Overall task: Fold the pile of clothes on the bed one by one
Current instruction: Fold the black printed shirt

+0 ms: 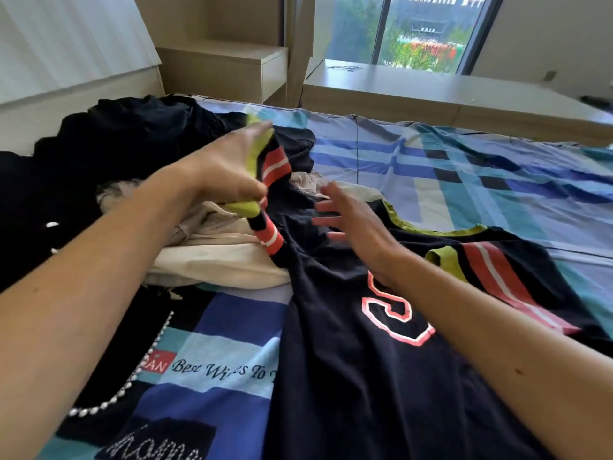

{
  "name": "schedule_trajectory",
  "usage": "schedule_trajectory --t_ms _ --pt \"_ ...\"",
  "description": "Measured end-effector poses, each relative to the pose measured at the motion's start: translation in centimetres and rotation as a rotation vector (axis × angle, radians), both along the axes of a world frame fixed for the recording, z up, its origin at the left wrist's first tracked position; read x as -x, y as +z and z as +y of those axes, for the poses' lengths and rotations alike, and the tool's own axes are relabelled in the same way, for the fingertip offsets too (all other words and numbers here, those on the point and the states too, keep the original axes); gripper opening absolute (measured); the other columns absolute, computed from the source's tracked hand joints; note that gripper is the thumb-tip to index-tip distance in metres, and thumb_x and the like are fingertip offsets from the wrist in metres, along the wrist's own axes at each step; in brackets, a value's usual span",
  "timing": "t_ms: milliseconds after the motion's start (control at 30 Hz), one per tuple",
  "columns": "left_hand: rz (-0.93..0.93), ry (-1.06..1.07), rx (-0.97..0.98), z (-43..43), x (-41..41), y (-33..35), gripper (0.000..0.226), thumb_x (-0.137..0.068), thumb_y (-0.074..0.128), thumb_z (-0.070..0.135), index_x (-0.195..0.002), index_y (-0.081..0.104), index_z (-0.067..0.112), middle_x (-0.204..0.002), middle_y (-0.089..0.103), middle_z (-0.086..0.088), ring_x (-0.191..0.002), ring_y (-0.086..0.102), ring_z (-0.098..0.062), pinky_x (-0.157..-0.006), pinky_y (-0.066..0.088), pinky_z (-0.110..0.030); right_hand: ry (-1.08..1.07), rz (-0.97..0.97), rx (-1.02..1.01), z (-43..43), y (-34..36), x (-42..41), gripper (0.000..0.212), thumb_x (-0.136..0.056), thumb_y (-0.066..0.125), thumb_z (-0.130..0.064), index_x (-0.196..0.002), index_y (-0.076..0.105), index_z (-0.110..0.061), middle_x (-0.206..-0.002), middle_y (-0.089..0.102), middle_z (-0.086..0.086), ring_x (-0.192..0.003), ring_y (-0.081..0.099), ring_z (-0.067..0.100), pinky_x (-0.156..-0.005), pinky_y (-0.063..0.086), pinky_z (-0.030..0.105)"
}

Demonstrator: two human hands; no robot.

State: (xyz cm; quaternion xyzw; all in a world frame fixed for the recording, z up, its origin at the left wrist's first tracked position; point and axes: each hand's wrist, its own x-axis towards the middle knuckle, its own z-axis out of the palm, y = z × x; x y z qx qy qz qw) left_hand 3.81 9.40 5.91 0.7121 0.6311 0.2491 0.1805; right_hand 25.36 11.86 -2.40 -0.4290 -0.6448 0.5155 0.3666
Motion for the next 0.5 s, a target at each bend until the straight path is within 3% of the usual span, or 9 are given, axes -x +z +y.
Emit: schedule_trajectory --t_ms 67,133,200,267,367,433,500 --pt "-0.102 -0.135 -0.040 -0.7 -3.8 0.8 0.101 -0.081 0.074 0.005 -0.159 0.018 0.037 -0.160 0.028 0.008 -0.139 0.038 -0.011 -0.112 0.031 -0.024 0.092 0.214 0.205 -1.2 2.8 -1.4 0.071 -0.093 0.036 -0.069 -0.144 0.048 -0.021 -0.131 0.065 0.009 -0.114 0.067 0.023 -0.101 0.050 0.047" --pt "-0.344 -0.319 0.028 -1.0 -7.1 0.6 0.092 -0.086 0.071 0.005 -0.155 0.024 0.045 -0.157 0.036 0.001 -0.129 0.054 -0.018 -0.106 0.048 -0.038 0.111 0.323 0.286 -1.7 4.4 -3.2 0.072 -0.092 0.037 -0.069 -0.142 0.052 -0.019 -0.120 0.070 0.009 -0.107 0.070 0.026 -0.090 0.056 0.048" --pt "-0.594 -0.395 0.112 -0.8 -9.6 -0.6 0.079 -0.093 0.061 -0.003 -0.155 0.031 0.037 -0.153 0.041 -0.004 -0.115 0.067 -0.022 -0.092 0.059 -0.043 0.066 0.406 0.333 -1.5 4.4 -5.0 0.064 -0.092 0.051 -0.058 -0.138 0.057 -0.015 -0.111 0.072 0.008 -0.092 0.072 0.024 -0.073 0.060 0.038" --pt "-0.632 -0.339 0.096 -0.2 -11.3 -2.4 0.063 -0.095 0.055 -0.006 -0.149 0.042 0.023 -0.148 0.047 -0.004 -0.110 0.069 -0.020 -0.089 0.060 -0.039 -0.107 0.335 0.362 -1.1 2.9 -6.4 0.053 -0.087 0.071 -0.035 -0.129 0.062 -0.004 -0.099 0.070 0.012 -0.080 0.070 0.027 -0.071 0.062 0.043" --pt "-0.212 -0.246 -0.025 0.9 -12.4 -6.3 0.046 -0.094 0.056 0.000 -0.137 0.054 0.018 -0.139 0.057 -0.003 -0.121 0.060 -0.020 -0.098 0.048 -0.020 -0.370 0.097 0.390 -1.1 -0.9 -9.1 0.022 -0.081 0.074 -0.003 -0.101 0.064 -0.001 -0.075 0.067 0.012 -0.063 0.067 0.025 -0.066 0.061 0.047" --pt "0.086 -0.257 0.076 0.9 -12.6 -9.2 0.050 -0.097 0.059 0.017 -0.146 0.047 0.016 -0.152 0.045 -0.008 -0.142 0.041 -0.024 -0.115 0.030 -0.025 -0.404 -0.023 0.415 -1.9 -3.1 -10.5 0.042 -0.070 0.080 -0.004 -0.108 0.062 -0.004 -0.092 0.071 0.015 -0.078 0.071 0.028 -0.075 0.061 0.054" --pt "0.371 -0.306 0.277 0.2 -12.7 -11.6 0.065 -0.101 0.054 0.036 -0.158 0.028 0.018 -0.166 0.017 -0.010 -0.154 0.013 -0.027 -0.124 0.011 -0.031 -0.425 -0.069 0.398 -2.6 -4.4 -11.6 0.052 -0.067 0.080 -0.005 -0.114 0.058 -0.009 -0.107 0.070 0.017 -0.091 0.072 0.031 -0.074 0.062 0.053"
